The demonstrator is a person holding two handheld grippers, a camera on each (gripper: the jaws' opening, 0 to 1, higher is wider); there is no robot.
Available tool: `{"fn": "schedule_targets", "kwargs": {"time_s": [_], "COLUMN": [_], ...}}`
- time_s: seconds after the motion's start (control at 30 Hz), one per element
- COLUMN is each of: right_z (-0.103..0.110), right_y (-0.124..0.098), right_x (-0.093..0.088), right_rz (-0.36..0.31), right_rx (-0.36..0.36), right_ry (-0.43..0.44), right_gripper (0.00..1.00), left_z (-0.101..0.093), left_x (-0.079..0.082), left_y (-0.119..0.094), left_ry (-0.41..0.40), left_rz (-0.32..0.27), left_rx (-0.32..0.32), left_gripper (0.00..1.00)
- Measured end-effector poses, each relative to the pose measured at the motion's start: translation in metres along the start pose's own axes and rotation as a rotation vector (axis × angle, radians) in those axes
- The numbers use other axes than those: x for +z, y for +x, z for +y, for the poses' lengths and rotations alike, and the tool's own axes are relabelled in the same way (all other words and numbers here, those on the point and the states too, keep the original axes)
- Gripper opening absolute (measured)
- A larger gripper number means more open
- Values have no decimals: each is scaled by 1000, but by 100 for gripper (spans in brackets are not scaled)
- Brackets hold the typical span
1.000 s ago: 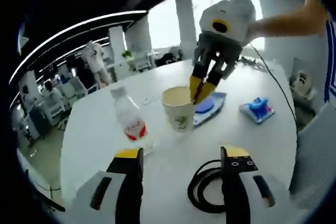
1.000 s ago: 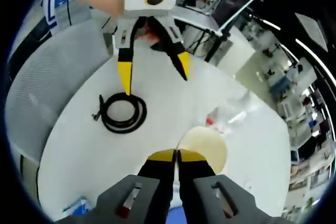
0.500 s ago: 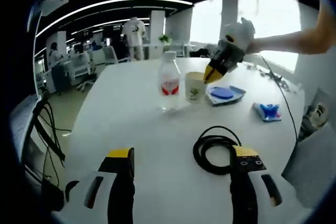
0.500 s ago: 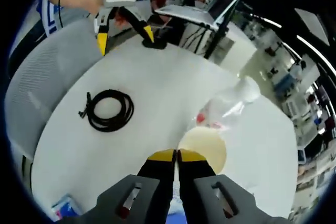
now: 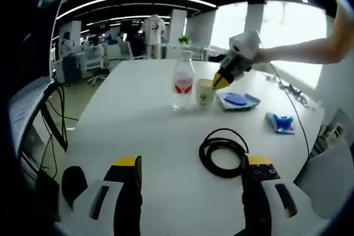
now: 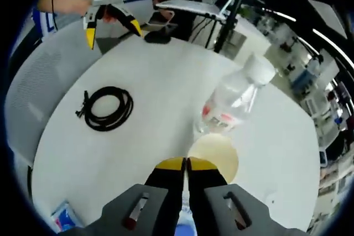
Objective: Arrange the tabletop items into an orderly group along one side of the table until the central work area is clear of visible clutter.
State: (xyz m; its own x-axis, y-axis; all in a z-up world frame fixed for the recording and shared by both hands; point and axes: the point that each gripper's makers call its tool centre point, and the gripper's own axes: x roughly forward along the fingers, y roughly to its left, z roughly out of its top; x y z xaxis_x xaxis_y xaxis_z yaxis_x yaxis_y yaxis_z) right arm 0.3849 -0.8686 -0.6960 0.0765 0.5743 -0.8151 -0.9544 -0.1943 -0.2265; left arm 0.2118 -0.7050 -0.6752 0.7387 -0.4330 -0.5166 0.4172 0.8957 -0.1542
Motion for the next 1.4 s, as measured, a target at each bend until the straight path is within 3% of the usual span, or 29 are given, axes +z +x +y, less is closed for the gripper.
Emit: {"fn": "schedule_targets", "kwargs": {"time_s": [0.27, 0.63, 0.87, 1.2, 1.4], "right_z": [-5, 1, -4, -2, -4], "right_y": [5, 3, 1, 2, 0], "right_x": [2, 0, 5, -1, 5], "right_rz": [-18, 15, -3, 27, -4], "right_rx": [-2, 7, -7, -13, -25], "right_ry": [41, 40, 76, 61, 98], "right_gripper": [0, 0, 0, 0, 4], "left_z": [-6, -4, -6, -6, -7], "left_x": [-10, -4, -9, -10, -13], "left_y": [-3, -2, -2, -3, -1], "left_ry": [-6, -22, -8, -16, -14], "left_rz": [18, -6, 10, 5, 19], "left_rx": [-3, 5, -6, -2, -3], "left_gripper": [72, 72, 72, 72, 72]}}
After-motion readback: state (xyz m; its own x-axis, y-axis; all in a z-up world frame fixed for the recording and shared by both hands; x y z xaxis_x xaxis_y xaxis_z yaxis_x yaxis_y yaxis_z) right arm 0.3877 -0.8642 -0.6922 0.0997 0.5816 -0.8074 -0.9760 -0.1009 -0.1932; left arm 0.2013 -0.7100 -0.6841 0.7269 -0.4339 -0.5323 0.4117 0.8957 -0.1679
